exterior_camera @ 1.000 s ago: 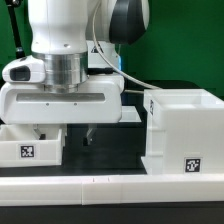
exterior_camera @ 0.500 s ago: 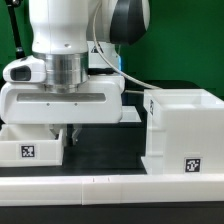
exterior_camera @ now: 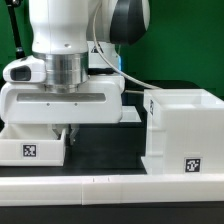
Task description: Assemble drawer
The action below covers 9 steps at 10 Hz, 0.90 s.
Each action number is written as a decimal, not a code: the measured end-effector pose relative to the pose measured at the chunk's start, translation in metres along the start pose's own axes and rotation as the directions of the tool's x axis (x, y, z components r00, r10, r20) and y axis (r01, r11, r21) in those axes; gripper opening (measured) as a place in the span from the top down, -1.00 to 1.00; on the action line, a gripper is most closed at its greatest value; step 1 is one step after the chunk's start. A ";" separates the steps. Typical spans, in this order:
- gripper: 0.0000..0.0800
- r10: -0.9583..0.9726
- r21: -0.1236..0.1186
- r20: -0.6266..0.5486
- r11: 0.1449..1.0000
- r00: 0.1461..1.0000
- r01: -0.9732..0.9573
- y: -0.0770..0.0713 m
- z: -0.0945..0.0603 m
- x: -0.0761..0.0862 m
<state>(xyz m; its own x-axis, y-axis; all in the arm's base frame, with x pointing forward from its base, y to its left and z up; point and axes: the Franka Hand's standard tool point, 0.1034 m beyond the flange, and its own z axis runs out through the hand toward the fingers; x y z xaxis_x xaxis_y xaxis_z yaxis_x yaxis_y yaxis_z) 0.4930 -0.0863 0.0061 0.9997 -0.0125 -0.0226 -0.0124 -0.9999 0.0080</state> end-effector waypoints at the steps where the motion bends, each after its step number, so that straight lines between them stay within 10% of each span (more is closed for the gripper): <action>1: 0.90 0.000 0.000 0.000 1.000 1.000 0.000 0.000 0.000 0.000; 9: 0.89 -0.096 0.021 0.001 0.995 0.995 0.096 -0.024 -0.028 0.011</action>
Offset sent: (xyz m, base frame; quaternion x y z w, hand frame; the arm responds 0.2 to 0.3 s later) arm 0.0000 0.0000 0.0000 0.0000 0.0000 0.0000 1.0000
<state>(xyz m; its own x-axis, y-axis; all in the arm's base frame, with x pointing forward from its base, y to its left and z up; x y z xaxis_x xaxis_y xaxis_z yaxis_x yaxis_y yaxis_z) 0.5045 -0.0620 0.0338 0.9962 0.0832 -0.0244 0.0829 -0.9964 -0.0156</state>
